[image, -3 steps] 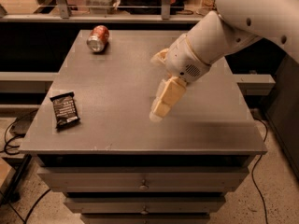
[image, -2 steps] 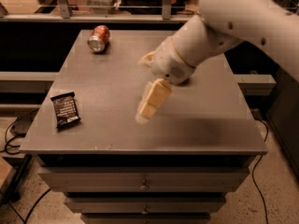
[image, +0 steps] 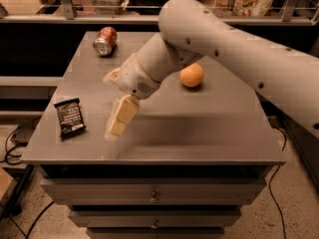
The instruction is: Pick rxbar chocolate
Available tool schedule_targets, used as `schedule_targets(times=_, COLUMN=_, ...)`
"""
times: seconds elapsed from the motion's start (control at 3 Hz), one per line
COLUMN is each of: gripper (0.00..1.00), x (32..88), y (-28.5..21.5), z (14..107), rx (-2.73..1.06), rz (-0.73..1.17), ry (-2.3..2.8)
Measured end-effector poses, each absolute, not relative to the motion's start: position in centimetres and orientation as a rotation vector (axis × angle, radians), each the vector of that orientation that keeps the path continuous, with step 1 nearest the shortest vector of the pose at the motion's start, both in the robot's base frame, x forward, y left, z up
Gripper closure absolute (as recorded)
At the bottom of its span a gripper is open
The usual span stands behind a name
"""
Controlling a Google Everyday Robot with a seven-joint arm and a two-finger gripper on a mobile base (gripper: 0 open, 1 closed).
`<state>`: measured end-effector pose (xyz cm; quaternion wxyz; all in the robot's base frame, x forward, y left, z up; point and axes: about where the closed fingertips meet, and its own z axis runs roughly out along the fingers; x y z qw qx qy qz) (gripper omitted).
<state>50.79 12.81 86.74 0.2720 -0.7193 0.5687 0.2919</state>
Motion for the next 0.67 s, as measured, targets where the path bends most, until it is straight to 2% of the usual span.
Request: schedule_targets(times=0.67, gripper=0.0, x=49.8, y=22.3, z=84.3, rx=-2.022, rz=0.982, ry=1.316)
